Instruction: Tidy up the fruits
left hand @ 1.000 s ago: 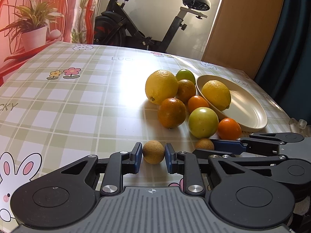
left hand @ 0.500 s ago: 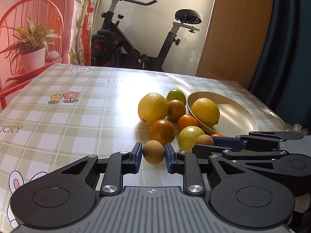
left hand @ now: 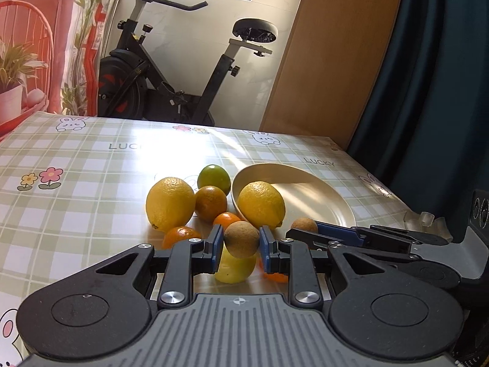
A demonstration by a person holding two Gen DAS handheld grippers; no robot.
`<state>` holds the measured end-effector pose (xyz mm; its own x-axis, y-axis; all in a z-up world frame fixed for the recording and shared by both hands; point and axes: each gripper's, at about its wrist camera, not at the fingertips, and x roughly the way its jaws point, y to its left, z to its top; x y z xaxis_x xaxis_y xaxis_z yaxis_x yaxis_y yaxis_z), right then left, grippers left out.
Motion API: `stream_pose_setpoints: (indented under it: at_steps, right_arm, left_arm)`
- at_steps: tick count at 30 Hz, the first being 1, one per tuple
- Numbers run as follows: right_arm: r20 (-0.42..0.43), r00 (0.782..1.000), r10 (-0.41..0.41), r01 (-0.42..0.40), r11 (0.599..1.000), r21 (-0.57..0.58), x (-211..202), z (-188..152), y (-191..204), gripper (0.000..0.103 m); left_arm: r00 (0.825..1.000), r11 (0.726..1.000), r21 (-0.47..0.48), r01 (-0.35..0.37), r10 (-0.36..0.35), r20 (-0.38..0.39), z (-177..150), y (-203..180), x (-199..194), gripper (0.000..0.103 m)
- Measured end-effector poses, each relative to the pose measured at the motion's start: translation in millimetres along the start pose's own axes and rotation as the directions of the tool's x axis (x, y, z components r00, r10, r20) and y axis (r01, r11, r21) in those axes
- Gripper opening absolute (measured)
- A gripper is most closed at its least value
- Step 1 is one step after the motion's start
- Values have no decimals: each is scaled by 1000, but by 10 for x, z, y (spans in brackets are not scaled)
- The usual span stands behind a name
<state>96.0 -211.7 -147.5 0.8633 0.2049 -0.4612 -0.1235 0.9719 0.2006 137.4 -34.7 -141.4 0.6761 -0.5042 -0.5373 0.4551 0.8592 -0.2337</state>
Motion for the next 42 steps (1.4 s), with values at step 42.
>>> stream_pose_setpoints:
  at_steps: [42]
  right_arm:
    - [-66, 994, -89, 88, 996, -12, 403, -135, -393, 31]
  left_arm:
    - [987, 999, 14, 30, -28, -157, 248, -155, 1021, 27]
